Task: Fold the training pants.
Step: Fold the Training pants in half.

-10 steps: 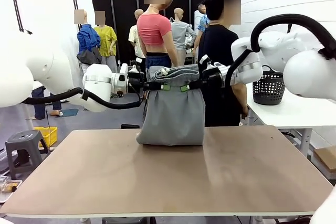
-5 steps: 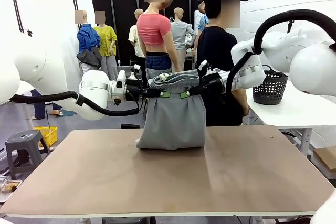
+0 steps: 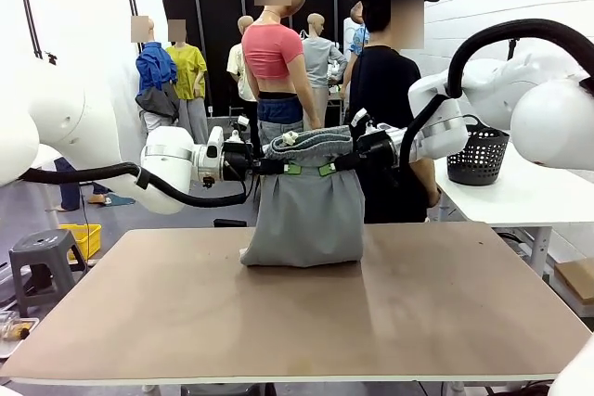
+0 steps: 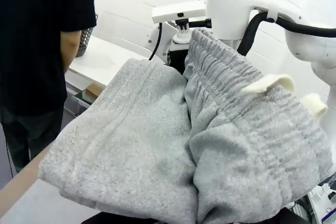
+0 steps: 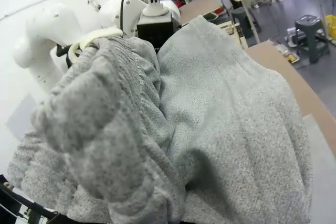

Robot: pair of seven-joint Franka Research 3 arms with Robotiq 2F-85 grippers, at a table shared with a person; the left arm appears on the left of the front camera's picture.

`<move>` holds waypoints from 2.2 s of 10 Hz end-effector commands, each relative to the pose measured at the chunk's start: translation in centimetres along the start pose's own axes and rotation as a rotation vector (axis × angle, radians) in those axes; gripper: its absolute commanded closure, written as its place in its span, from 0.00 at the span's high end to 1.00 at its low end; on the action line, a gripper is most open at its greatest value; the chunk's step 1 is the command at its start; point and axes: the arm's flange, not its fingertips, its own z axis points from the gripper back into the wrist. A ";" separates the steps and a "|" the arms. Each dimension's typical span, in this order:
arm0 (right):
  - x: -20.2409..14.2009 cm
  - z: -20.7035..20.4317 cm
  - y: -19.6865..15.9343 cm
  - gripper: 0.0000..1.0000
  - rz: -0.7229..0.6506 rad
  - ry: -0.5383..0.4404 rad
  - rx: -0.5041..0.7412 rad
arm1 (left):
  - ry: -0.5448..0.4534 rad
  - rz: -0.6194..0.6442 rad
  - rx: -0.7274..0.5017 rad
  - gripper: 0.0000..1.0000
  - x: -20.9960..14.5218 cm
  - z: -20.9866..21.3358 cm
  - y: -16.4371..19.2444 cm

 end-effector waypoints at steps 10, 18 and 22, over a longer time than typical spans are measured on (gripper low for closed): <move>-11.0 -0.9 -7.3 0.00 -0.513 -0.098 0.035 | 0.002 0.689 -0.005 0.00 -12.1 1.9 3.6; -12.7 -3.9 -9.1 0.00 -0.534 -0.070 0.058 | -0.023 0.739 0.009 0.00 -14.3 0.0 6.8; -8.9 -3.3 -10.8 0.00 -0.510 -0.065 -0.018 | -0.002 0.705 0.005 0.00 -10.4 -0.4 9.5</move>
